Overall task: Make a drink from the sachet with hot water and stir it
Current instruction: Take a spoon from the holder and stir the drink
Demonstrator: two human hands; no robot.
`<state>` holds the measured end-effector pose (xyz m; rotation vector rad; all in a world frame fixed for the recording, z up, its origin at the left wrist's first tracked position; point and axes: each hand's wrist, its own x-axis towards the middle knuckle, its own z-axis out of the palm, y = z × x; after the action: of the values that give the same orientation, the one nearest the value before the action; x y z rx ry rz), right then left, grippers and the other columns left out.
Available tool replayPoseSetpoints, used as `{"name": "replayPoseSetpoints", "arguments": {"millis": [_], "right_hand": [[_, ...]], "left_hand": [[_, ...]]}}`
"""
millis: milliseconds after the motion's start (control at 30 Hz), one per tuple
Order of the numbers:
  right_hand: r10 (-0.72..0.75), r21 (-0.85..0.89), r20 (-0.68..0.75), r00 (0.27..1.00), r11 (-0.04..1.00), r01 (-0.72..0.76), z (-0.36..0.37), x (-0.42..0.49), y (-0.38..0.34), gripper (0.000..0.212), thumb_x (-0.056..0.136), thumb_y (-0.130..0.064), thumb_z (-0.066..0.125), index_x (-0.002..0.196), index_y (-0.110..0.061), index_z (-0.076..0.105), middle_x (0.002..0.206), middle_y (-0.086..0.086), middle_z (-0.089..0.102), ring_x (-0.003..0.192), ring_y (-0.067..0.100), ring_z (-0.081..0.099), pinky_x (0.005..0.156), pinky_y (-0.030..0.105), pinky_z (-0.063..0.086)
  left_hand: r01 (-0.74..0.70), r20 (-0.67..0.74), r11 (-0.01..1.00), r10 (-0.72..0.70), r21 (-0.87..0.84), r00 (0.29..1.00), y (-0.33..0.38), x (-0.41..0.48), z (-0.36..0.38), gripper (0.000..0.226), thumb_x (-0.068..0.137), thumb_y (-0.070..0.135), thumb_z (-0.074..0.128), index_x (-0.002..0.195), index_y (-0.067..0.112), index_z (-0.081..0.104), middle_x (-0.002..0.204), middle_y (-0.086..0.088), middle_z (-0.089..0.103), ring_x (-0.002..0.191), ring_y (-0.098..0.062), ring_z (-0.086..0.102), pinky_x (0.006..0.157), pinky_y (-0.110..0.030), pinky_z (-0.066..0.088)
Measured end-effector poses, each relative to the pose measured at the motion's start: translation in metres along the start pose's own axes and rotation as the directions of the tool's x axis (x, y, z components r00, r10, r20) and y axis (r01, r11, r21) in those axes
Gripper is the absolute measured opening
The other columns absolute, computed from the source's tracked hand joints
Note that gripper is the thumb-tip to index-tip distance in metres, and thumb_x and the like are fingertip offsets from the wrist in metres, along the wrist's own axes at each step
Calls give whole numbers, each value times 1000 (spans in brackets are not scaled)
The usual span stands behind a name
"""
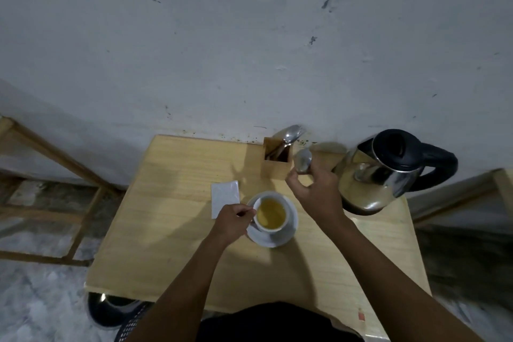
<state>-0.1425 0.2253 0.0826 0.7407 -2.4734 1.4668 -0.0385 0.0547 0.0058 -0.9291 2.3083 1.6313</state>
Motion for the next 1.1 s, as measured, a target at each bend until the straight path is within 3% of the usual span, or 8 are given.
{"name": "replayPoseSetpoints", "arguments": {"millis": [133, 300, 367, 500, 667, 767, 933, 1100], "right_hand": [[197, 50, 157, 968, 977, -207, -9, -24, 1, 20, 89, -12, 67, 77, -20, 52, 68, 1, 63, 62, 15, 62, 57, 29, 51], [369, -67, 135, 920, 929, -363, -9, -59, 14, 18, 91, -29, 66, 82, -17, 56, 72, -7, 62, 66, 9, 59, 61, 30, 49], [433, -116, 169, 885, 901, -419, -9, -71, 16, 17, 92, -32, 64, 84, -19, 56, 75, -8, 62, 68, 6, 59, 61, 26, 47], [479, -160, 259, 839, 877, -452, -8, -84, 15, 7, 97, -27, 54, 92, -22, 58, 85, -9, 64, 69, 9, 59, 61, 25, 46], [496, -282, 275, 824, 861, -424, -9, -93, 22, 18, 96, -18, 54, 109, -19, 67, 95, -3, 67, 78, 14, 61, 68, 26, 43], [473, -418, 316, 823, 848, -327, -11, -93, 25, 17, 95, -16, 56, 82, -12, 66, 75, 5, 65, 76, 28, 60, 63, 35, 44], [485, -622, 307, 819, 753, -214, -16, -84, 14, 21, 99, -36, 46, 111, -31, 63, 94, 1, 72, 85, 25, 64, 61, 30, 40], [433, -716, 445, 784, 698, 22, -18, -73, 8, 31, 99, -32, 40, 122, -23, 59, 110, 2, 69, 97, 25, 63, 67, 32, 43]], "left_hand": [[-35, -7, 999, 36, 14, 999, 1, 0, 1, 18, 91, 18, 61, 92, 4, 72, 65, -1, 63, 41, -1, 52, 46, -13, 42], [-85, 5, 996, 85, 36, 996, -3, 0, 3, 19, 91, 17, 60, 80, 6, 69, 58, 5, 59, 46, -2, 51, 51, -20, 43], [-73, -2, 997, 73, 31, 997, -4, 1, 3, 21, 92, 18, 59, 81, 3, 70, 61, 1, 61, 47, -2, 52, 49, -18, 44], [-70, -10, 997, 70, 41, 997, -7, 4, 3, 25, 91, 21, 59, 89, 0, 72, 71, -9, 65, 54, -12, 55, 60, -29, 49], [-81, -8, 996, 82, 45, 997, -8, 6, 4, 25, 90, 22, 60, 89, 1, 73, 73, -11, 67, 60, -19, 57, 71, -42, 56], [-71, -3, 997, 71, 34, 997, -9, 6, 3, 22, 90, 22, 61, 88, 3, 73, 74, -10, 67, 62, -21, 59, 74, -44, 57], [-69, 9, 997, 68, 25, 998, -8, 4, 3, 21, 90, 24, 61, 92, 7, 73, 79, -9, 68, 84, -30, 68, 79, -48, 58], [-65, 4, 997, 65, 31, 998, -6, 4, 4, 18, 89, 24, 60, 91, 11, 72, 75, -4, 67, 80, -25, 66, 80, -48, 58]]}}
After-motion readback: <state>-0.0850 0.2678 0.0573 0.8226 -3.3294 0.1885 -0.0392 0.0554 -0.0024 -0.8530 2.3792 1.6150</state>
